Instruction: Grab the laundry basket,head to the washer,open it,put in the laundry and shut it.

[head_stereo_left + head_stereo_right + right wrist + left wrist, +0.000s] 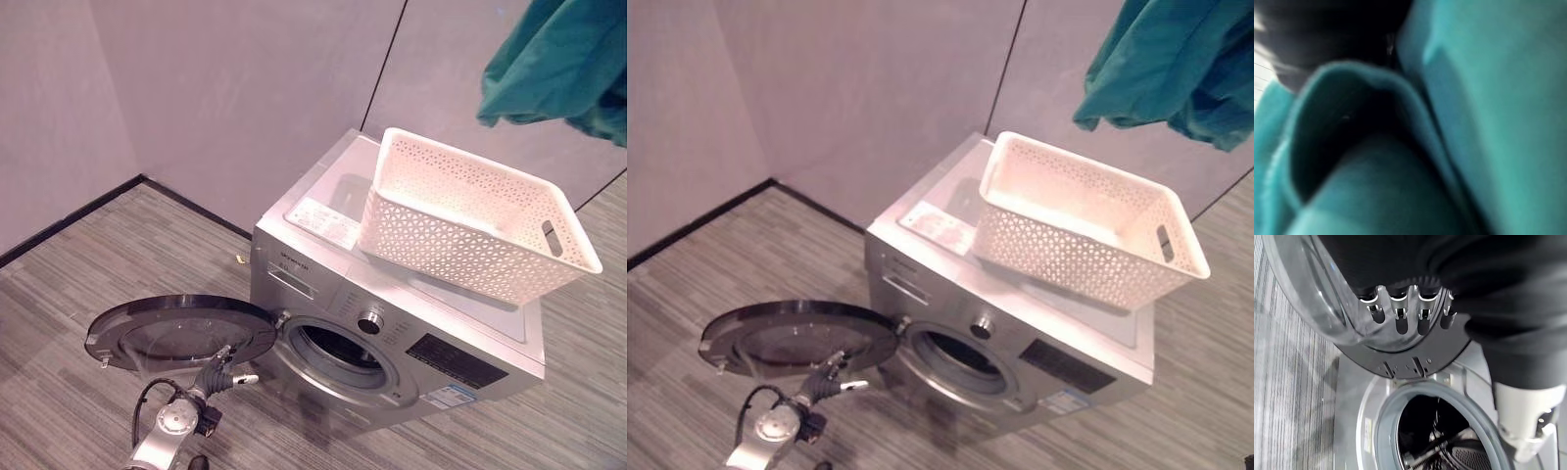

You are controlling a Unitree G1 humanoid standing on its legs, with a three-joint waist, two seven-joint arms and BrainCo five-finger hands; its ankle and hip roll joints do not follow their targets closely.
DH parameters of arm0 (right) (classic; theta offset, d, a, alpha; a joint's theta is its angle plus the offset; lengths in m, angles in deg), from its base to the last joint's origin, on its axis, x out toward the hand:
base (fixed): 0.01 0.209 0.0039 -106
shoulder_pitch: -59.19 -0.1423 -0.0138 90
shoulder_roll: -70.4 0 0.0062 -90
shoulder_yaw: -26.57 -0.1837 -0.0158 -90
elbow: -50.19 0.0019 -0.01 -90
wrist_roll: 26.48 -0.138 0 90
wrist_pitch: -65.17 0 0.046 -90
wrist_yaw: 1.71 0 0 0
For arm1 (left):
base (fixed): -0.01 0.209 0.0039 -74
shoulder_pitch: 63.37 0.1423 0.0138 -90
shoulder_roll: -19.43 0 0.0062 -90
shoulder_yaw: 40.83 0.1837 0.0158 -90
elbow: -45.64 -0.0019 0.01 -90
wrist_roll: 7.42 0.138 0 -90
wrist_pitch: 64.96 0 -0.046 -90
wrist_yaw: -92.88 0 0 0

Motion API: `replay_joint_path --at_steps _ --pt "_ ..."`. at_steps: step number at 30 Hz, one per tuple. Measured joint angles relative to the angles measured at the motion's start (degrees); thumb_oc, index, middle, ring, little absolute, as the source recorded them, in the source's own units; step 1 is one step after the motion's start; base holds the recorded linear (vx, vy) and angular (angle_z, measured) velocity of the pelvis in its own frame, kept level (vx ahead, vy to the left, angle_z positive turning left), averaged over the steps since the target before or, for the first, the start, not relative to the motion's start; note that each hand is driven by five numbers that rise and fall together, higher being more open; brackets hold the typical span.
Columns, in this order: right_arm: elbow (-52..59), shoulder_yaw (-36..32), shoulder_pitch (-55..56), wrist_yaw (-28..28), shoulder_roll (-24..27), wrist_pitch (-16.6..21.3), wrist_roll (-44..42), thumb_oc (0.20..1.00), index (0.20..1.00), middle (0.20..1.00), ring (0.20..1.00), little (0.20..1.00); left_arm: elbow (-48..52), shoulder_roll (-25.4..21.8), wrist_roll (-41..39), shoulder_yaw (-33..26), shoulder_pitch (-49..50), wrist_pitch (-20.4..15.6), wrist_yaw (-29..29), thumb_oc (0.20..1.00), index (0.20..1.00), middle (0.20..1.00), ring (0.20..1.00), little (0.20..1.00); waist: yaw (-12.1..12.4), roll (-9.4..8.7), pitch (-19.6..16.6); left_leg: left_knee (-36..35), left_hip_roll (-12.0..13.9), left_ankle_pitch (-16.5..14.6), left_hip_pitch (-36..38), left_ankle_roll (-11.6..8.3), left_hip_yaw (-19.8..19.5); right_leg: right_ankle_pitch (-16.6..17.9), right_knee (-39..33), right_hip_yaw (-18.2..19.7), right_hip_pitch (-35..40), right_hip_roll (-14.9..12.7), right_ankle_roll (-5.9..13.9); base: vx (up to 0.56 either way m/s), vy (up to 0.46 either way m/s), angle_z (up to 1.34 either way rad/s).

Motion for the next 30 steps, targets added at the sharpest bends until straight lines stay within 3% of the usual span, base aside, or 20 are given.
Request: replay_joint_path --at_steps 4,11,12,13,14,15,16,18,19,21,24,25,28,30 --pt "6.4 -1.7 2.9 -1.9 3.5 1.1 2.3 0.2 0.2 0.2 0.2 0.2 -0.5 0.2 0.2 -0.2 0.3 -0.1 0.6 1.0 1.0 1.0 1.0 1.0 -1.0 0.35 0.3 0.0 -1.1 -0.5 0.9 0.74 1.0 0.2 0.0 0.8 0.1 -1.1 0.55 -0.01 0.036 -0.08" --pt "7.7 -4.3 5.5 -2.9 3.7 1.2 3.8 0.2 0.2 0.2 0.2 0.2 -0.6 0.2 1.2 -0.2 0.3 -0.1 0.7 1.0 1.0 1.0 1.0 1.0 -2.1 1.42 1.0 0.0 -1.2 -0.5 1.3 0.81 1.5 0.4 0.2 1.5 0.1 -1.2 0.7 -0.01 0.038 -0.05" --pt "11.4 -9.6 10.2 -3.1 3.8 1.2 4.0 0.2 0.2 0.2 0.2 0.2 -0.7 0.8 1.4 -0.7 0.3 -0.1 0.7 1.0 1.0 1.0 1.0 1.0 -2.3 2.06 1.4 0.0 -1.6 -0.7 1.6 1.11 1.9 0.5 0.2 1.8 0.1 -1.7 0.76 -0.03 0.187 -0.2" --pt "21.8 -25.3 25.4 -3.1 0.9 1.1 6.4 0.2 0.2 0.2 0.2 0.2 -1.4 2.8 2.0 -1.2 0.4 0.0 0.9 1.0 1.0 1.0 1.0 1.0 -3.1 2.8 1.8 0.1 -2.8 -0.9 2.7 1.55 3.8 0.8 0.5 3.5 -0.4 -2.8 1.4 -0.03 0.166 -0.41" --pt "36.7 -47.5 45.9 -3.5 -8.3 1.6 9.0 0.2 0.2 0.2 0.2 0.2 -1.6 2.8 2.3 -1.5 0.9 0.2 1.3 1.0 1.0 1.0 1.0 1.0 -4.0 2.25 1.4 0.4 -3.0 -1.3 3.3 2.2 4.9 1.5 0.5 3.8 0.0 -3.0 1.42 -0.02 0.126 -0.4" --pt "46.0 -58.6 59.9 -3.7 -13.5 3.2 11.4 0.2 0.2 0.2 0.2 0.2 -1.2 3.3 2.8 -1.9 0.7 0.2 0.8 1.0 1.0 1.0 1.0 1.0 -3.9 1.76 1.2 -0.1 -3.0 -1.7 3.8 2.35 4.8 1.4 0.5 3.3 0.4 -3.0 1.38 -0.01 0.049 -0.3" --pt "51.9 -60.3 66.9 -5.5 -17.9 3.5 13.6 0.2 0.2 0.2 0.2 0.2 -2.2 3.8 3.4 -2.4 1.1 0.0 1.1 1.0 1.0 1.0 1.0 1.0 -6.5 3.58 1.7 0.0 -4.0 -2.1 4.5 1.8 5.2 1.4 0.5 3.7 0.6 -3.9 1.76 -0.01 0.065 -0.21" --pt "52.4 -60.6 69.3 -5.2 -16.8 3.1 16.1 0.2 0.2 0.2 0.2 0.2 -1.8 4.1 4.0 -2.4 1.3 0.1 1.2 1.0 1.0 1.0 1.0 1.0 -7.5 5.2 2.5 -0.1 -4.6 -2.7 4.7 2.27 6.3 1.5 0.5 4.5 0.4 -4.6 1.94 -0.02 0.071 -0.26" --pt "52.9 -60.6 72.3 -5.2 -18.3 2.4 17.9 0.2 0.2 0.2 0.2 0.2 -1.5 4.5 4.2 -2.4 1.3 0.1 1.3 1.0 1.0 1.0 1.0 1.0 -8.2 6.84 1.9 -0.1 -4.6 -3.3 5.2 2.76 7.3 1.4 0.5 5.2 0.3 -4.5 2.05 -0.01 0.065 -0.22" --pt "53.9 -60.6 75.2 -5.0 -22.2 1.7 19.0 0.2 0.2 0.2 0.2 0.2 -1.3 5.1 4.5 -2.2 1.1 0.1 1.2 1.0 1.0 1.0 1.0 1.0 -8.5 7.4 1.7 -0.1 -4.5 -3.5 6.1 2.96 7.8 1.4 0.5 6.2 0.1 -4.2 2.08 -0.01 0.05 -0.27" --pt "57.3 -60.3 81.8 -2.9 -28.7 0.7 20.7 0.2 0.2 0.2 0.2 0.2 -0.3 7.2 4.5 -2.3 1.1 0.1 1.2 1.0 1.0 1.0 1.0 1.0 -8.5 6.97 2.0 0.0 -4.5 -3.6 7.7 2.77 9.6 1.5 0.5 8.1 0.1 -4.1 2.09 0.0 0.026 -0.32" --pt "59.2 -60.1 83.4 -2.3 -31.5 0.6 21.6 0.2 0.2 0.2 0.2 0.2 -0.1 7.2 4.5 -2.2 1.0 0.1 0.9 1.0 1.0 1.0 1.0 1.0 -8.6 5.89 2.7 -0.1 -4.4 -3.7 7.9 2.7 9.9 1.6 0.5 8.6 0.3 -4.1 2.05 0.0 0.002 -0.24" --pt "59.1 -60.2 82.5 -1.7 -30.9 0.6 21.9 0.2 0.2 0.2 0.2 0.2 -0.1 6.4 4.5 -2.3 0.4 0.2 0.7 1.0 1.0 1.0 1.0 1.0 -8.6 4.02 3.5 -0.1 -4.5 -3.7 8.5 2.64 10.5 1.8 0.5 9.3 0.3 -4.0 2.11 -0.02 0.026 -0.12" --pt "61.0 -61.5 83.8 -1.3 -34.5 1.0 23.7 0.2 0.2 0.2 0.2 0.2 -0.2 6.2 4.5 -2.3 1.1 0.3 0.7 1.0 1.0 1.0 1.0 1.0 -8.9 2.88 3.2 -0.1 -4.6 -3.7 8.9 2.61 11.1 1.8 0.5 9.9 0.1 -4.0 2.2 -0.01 0.053 -0.11"
